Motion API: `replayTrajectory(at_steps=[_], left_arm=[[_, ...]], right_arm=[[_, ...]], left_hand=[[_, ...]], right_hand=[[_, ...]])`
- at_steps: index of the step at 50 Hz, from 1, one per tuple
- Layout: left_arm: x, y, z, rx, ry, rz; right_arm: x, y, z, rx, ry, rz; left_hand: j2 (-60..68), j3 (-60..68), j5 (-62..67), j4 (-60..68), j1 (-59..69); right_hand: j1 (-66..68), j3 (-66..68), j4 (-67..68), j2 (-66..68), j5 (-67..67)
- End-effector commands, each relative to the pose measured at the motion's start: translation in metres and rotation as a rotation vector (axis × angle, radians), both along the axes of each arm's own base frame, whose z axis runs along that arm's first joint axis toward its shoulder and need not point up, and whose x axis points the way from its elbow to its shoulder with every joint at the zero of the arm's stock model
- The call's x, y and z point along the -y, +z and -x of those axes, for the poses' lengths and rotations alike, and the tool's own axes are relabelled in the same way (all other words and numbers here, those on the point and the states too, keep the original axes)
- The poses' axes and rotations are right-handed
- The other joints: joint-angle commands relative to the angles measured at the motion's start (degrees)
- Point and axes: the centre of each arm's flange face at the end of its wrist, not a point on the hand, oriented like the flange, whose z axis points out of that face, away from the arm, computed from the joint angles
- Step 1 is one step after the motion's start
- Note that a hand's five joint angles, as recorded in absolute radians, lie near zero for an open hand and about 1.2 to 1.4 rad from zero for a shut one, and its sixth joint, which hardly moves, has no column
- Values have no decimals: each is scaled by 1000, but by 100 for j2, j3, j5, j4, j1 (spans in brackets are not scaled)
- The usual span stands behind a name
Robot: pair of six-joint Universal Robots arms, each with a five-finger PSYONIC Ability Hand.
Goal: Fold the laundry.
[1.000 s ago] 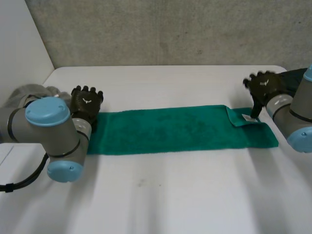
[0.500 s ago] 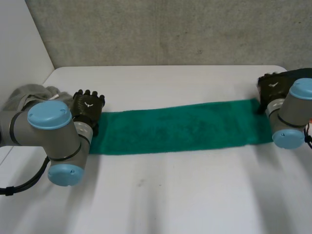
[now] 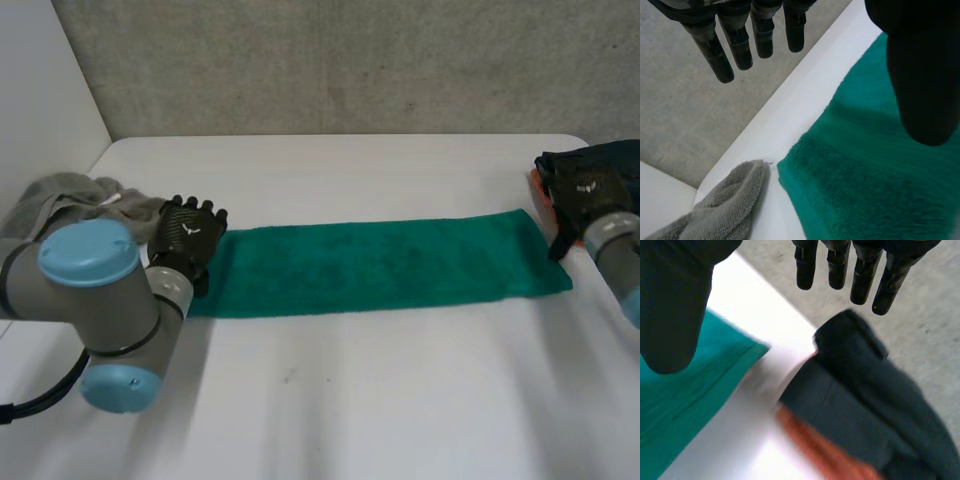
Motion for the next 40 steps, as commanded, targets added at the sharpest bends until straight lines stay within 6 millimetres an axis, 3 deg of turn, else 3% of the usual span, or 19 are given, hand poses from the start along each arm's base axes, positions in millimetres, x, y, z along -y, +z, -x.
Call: replayTrajectory(at_steps=[1,12,15,16,19,25,34,40], left_arm=[[-24,10,-4,-5,-50,-7],[-25,8,-5,-3,-49,-12],[-25,7,-6,-2,-46,-13],[-25,8,-6,-3,-46,-12],[-25,7,-6,-2,-46,-15],[-25,7,-6,-1,-44,-15],[-27,8,-7,0,-43,-16],[-31,9,-9,-1,-42,-18]], right_arm=[[-34,-19,17,-46,81,-195],[-18,-45,25,-60,100,-204],[-12,-48,26,-63,92,-185],[-8,-49,27,-65,90,-168],[-5,-50,27,-66,92,-159],[-7,-49,34,-61,70,-171],[-23,-27,82,-117,-44,-200],[-27,-25,150,-266,-178,-223]], left_hand=[[113,84,150,125,196],[62,33,99,74,146],[45,16,82,58,129],[45,16,82,58,129],[45,16,82,58,129],[28,0,65,41,112],[12,-17,48,24,95],[-5,-34,32,7,79]], right_hand=[[-182,-235,-366,-282,-390],[1386,1334,1202,1287,1179],[3283,3230,3099,3183,3075],[5073,5020,4889,4974,4866],[6811,6758,6627,6712,6604],[6818,6765,6634,6718,6610],[6818,6765,6634,6718,6610],[6818,6765,6634,6718,6610]])
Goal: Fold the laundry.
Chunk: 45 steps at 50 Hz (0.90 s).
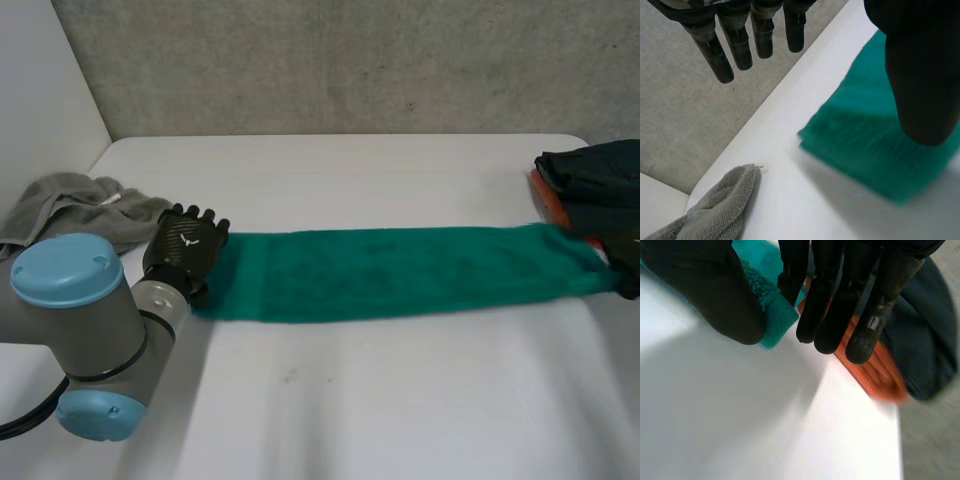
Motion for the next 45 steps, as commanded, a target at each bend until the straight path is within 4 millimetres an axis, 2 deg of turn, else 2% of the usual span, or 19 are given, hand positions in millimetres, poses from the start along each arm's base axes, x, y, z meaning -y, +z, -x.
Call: replayTrajectory(at_steps=[1,3,5,9,13,14,16,17,20,21,23,24,28,32,35,39,41,43,45], left_arm=[[-4,2,-2,-1,1,-2],[-5,2,-3,-1,1,-2],[-4,4,-4,-3,6,2],[-5,6,-5,-6,6,6],[-6,12,-6,-14,8,19],[-6,13,-6,-15,8,22],[-6,16,-7,-19,9,27],[-6,17,-7,-20,9,30],[-7,19,-7,-24,11,35],[-7,19,-8,-22,13,34],[-8,20,-9,-23,13,37],[-8,21,-9,-24,14,38],[-10,21,-11,-24,17,35],[-11,21,-11,-24,16,33],[-11,20,-11,-24,16,33],[-11,21,-9,-27,8,37],[-10,23,-7,-32,6,43],[-9,24,-6,-35,4,50],[-6,31,0,-54,-7,87]], right_arm=[[-6,6,72,-185,-121,-23],[-5,10,91,-244,-142,-15],[-4,14,96,-277,-142,-5],[-1,41,80,-305,-100,85],[0,62,31,-284,2,189],[-2,66,5,-270,61,232],[-6,71,-22,-259,126,272],[-14,77,-54,-251,206,322],[-26,87,-99,-235,319,401],[-38,92,-128,-220,396,449],[-53,95,-158,-199,481,487],[-70,98,-186,-173,572,519],[-114,81,-252,-95,810,526],[-148,52,-297,-37,984,479],[-165,24,-315,-24,1053,422],[-181,1,-324,-22,1104,365],[-179,1,-323,-23,1084,361],[-175,8,-322,-24,1046,376],[-172,17,-319,-19,999,385]], left_hand=[[-5,-34,31,8,84],[-5,-34,31,8,84],[-5,-34,31,8,84],[-5,-34,31,8,84],[-22,-51,14,-9,68],[-22,-51,14,-9,68],[-22,-51,14,-9,68],[-22,-51,14,-9,68],[-22,-51,14,-9,68],[-38,-68,-2,-26,51],[-38,-68,-2,-26,51],[-38,-68,-2,-26,51],[-72,-101,-36,-60,17],[-72,-101,-36,-60,17],[-72,-101,-36,-60,17],[-89,-118,-53,-76,1],[-122,-152,-86,-110,-33],[-139,-169,-103,-127,-50],[-139,-169,-103,-127,-50]], right_hand=[[2441,1232,1195,1256,1428],[2441,1232,1195,1256,1428],[2441,1232,1195,1256,1428],[2441,1232,1195,1256,1428],[2441,1232,1195,1256,1428],[2441,1232,1195,1256,1428],[2441,1232,1195,1256,1428],[2441,1232,1195,1256,1428],[2441,1232,1195,1256,1428],[2441,1232,1195,1256,1428],[2441,1232,1195,1256,1428],[2441,1232,1195,1256,1428],[2441,1232,1195,1256,1428],[2441,1232,1195,1256,1428],[2441,1232,1195,1256,1428],[2014,805,768,829,1001],[-132,-1341,-1377,-1317,-1144],[-4559,-5768,-5805,-5744,-5572],[-4559,-5768,-5805,-5744,-5572]])
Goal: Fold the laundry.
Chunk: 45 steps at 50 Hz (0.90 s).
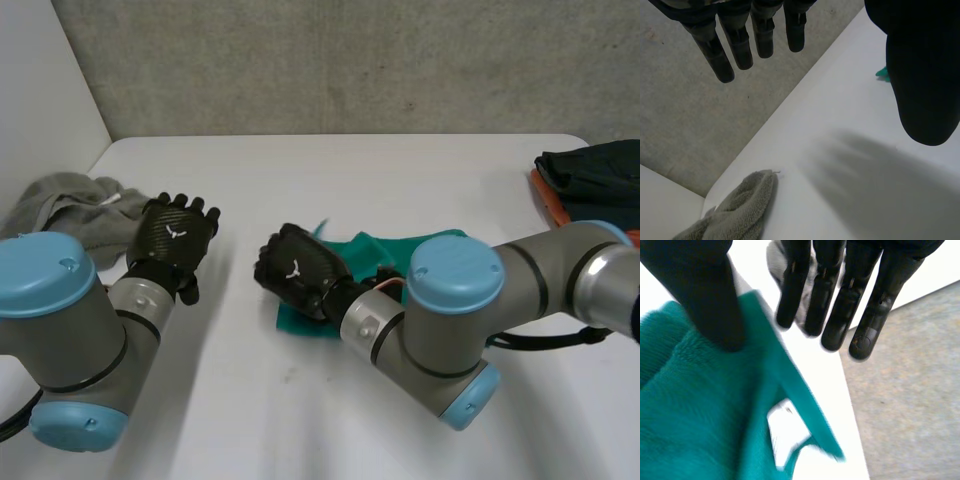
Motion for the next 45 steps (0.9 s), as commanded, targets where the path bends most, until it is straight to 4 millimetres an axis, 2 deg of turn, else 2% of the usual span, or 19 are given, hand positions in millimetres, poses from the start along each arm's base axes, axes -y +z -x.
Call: replayTrajectory(at_steps=[1,4,5,8,9,12,15,19,24,39,43,45], left_arm=[[5,13,13,-34,-26,64],[-1,24,31,-79,-76,116],[-2,26,35,-93,-88,127],[-6,32,50,-140,-128,144],[-7,32,54,-150,-137,141],[-11,30,71,-184,-179,130],[-18,18,89,-186,-224,106],[-24,3,112,-180,-279,85],[-15,-22,131,-159,-296,52],[11,-52,145,-99,-293,-40],[27,-56,146,-103,-248,-19],[45,-56,138,-103,-165,9]], right_arm=[[8,17,8,40,-155,-26],[16,29,22,90,-264,-77],[26,34,37,121,-346,-129],[41,35,64,162,-452,-225],[45,33,81,173,-502,-288],[43,24,107,159,-571,-416],[41,7,130,107,-635,-515],[49,-9,158,85,-725,-558],[57,-16,172,81,-760,-524],[57,-18,170,71,-757,-493],[58,-18,171,73,-759,-490],[58,-18,170,73,-758,-490]], left_hand=[[-139,-169,-103,-127,-50],[-139,-169,-103,-127,-50],[-123,-152,-86,-110,-33],[-123,-152,-86,-110,-33],[-123,-152,-86,-110,-33],[-123,-152,-86,-110,-33],[-123,-152,-86,-110,-33],[-89,-118,-53,-77,1],[112,83,149,125,202],[264,235,301,277,354],[616,587,652,628,706],[819,790,856,832,909]], right_hand=[[-4084,-4998,-5098,-4976,-5075],[-4084,-4998,-5098,-4976,-5075],[-4084,-4998,-5098,-4976,-5075],[-4084,-4998,-5098,-4976,-5075],[-4084,-4998,-5098,-4976,-5075],[-4084,-4998,-5098,-4976,-5075],[-4084,-4998,-5098,-4976,-5075],[-4084,-4998,-5098,-4976,-5075],[-4084,-4998,-5098,-4976,-5075],[-3975,-4889,-4988,-4867,-4966],[-3807,-4721,-4820,-4699,-4798],[-3773,-4687,-4787,-4665,-4764]])
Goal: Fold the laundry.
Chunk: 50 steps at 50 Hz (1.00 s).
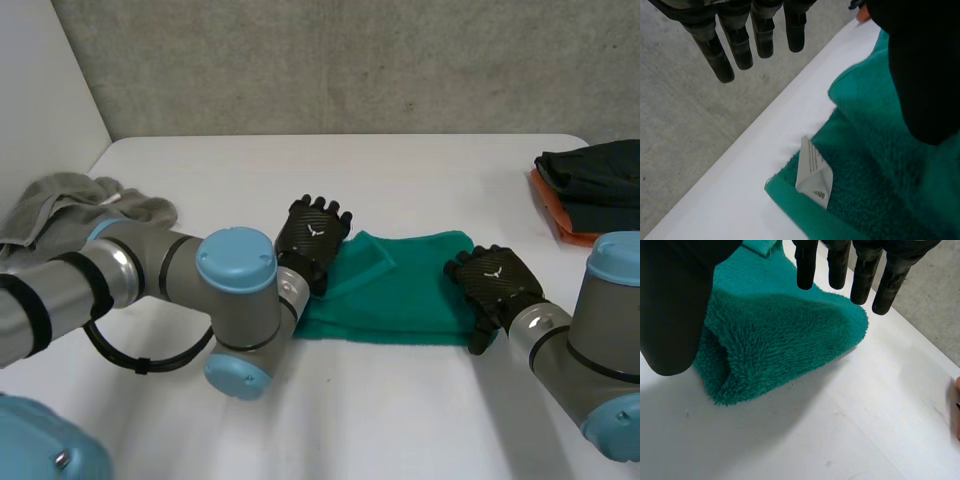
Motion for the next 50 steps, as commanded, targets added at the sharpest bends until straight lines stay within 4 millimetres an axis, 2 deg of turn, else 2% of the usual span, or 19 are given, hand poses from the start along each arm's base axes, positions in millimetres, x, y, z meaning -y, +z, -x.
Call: replayTrajectory(at_steps=[1,3,6,9,14,16,22,28,34,39,43,46,48,50], left_arm=[[42,-4,-13,-3,166,46],[59,0,-27,20,263,77],[64,4,-35,35,306,95],[54,4,-36,32,274,72],[25,29,-26,-57,128,32],[16,32,-23,-82,89,10],[-9,32,-9,-141,-12,-68],[-12,22,-4,-128,-26,-80],[-1,-1,1,-91,-13,-77],[17,-8,2,-80,32,-42],[47,-13,-11,-32,159,20],[66,-7,-28,8,285,79],[70,-5,-34,17,326,86],[65,1,-35,4,318,80]], right_arm=[[1,0,0,-1,0,5],[1,0,0,-1,0,5],[1,0,0,-2,-2,4],[1,0,0,-1,-2,5],[1,0,0,-1,0,4],[1,0,0,-2,-3,4],[1,-1,0,-2,-3,1],[0,-2,1,-6,-4,-3],[0,-3,1,-7,-4,-6],[1,-3,2,-6,-9,-4],[2,-3,3,-6,-13,-4],[2,-3,3,-6,-15,-3],[2,-3,3,-5,-13,3],[2,-3,3,-4,-13,6]], left_hand=[[770,745,776,772,830],[687,661,692,688,746],[636,611,641,637,695],[568,543,574,570,628],[551,526,557,553,611],[551,526,557,553,611],[585,560,591,586,645],[619,593,624,620,678],[702,677,708,704,762],[905,879,910,906,964],[905,879,910,906,964],[855,829,860,856,914],[787,762,793,789,847],[703,678,709,704,763]], right_hand=[[141,81,-42,38,-78],[157,98,-25,55,-61],[191,132,9,89,-27],[208,148,26,105,-10],[208,148,26,105,-10],[208,148,26,105,-10],[208,148,26,105,-10],[208,148,26,105,-10],[258,199,76,156,40],[527,467,345,424,309],[578,518,396,475,360],[846,787,664,744,628],[997,938,815,895,779],[1199,1140,1017,1097,981]])
